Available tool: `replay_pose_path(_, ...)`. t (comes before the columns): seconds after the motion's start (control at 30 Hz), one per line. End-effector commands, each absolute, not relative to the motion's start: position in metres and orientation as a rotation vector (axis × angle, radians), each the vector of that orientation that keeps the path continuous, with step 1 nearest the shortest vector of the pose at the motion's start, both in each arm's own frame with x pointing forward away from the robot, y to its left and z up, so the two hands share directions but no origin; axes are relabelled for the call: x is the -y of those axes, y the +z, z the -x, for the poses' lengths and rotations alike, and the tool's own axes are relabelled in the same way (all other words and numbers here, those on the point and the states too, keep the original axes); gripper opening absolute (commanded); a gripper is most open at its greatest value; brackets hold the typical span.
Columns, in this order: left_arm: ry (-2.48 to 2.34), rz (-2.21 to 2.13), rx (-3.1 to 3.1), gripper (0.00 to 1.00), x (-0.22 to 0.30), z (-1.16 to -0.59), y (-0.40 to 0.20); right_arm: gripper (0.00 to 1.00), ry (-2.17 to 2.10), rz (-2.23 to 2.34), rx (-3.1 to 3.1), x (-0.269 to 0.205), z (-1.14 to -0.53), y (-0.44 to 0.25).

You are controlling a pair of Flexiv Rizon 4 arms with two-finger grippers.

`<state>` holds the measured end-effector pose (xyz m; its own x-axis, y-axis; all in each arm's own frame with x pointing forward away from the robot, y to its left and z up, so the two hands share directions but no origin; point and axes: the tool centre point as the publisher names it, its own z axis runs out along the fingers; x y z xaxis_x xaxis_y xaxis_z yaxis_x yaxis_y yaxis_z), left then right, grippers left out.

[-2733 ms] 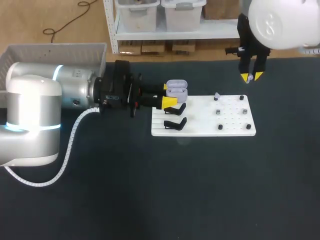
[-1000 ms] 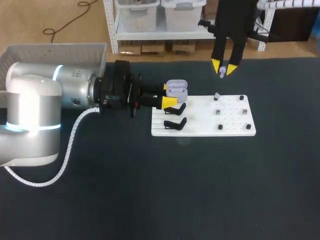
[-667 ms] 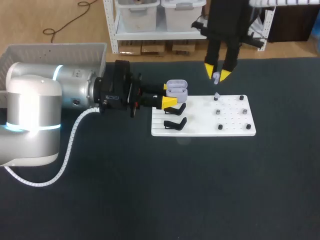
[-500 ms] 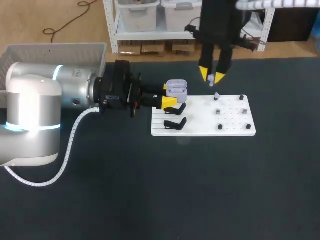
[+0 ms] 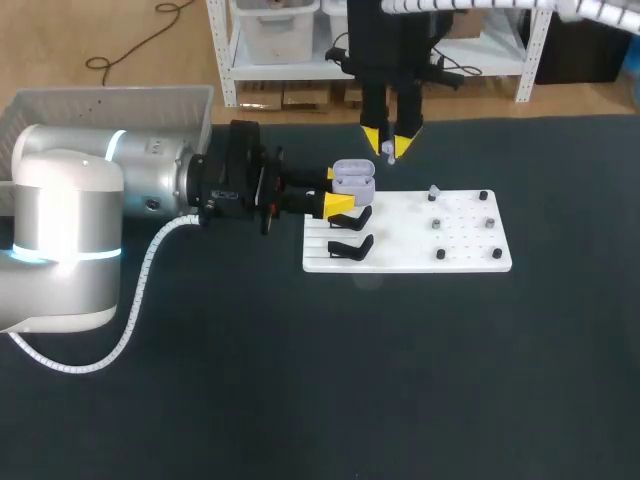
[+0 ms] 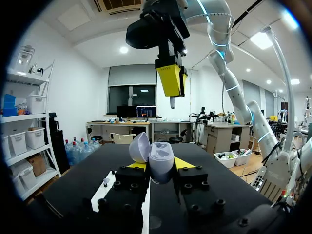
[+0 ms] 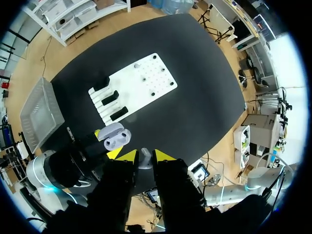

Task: Pick up each earbud case from the left stands, insert the matching earbuds, close the lid, and place the case in the box.

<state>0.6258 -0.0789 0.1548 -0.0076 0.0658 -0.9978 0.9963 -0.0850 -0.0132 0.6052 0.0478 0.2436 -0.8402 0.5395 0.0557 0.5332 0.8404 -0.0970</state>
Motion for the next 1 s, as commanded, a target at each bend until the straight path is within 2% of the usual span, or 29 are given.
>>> replay_pose_path(0.03,-1.246,-1.313,-1.221,0.0,0.0792,-0.6256,0.1538,0.0,0.128,0.856,2.933,-0.0486,-0.6064,0.2446)
replay_pose_path(1.0,-1.246,-1.313,-1.221,0.0,0.0792,-0.6256,0.1538,0.0,0.173,0.902,2.943,-0.0524,-0.6062,0.2468)
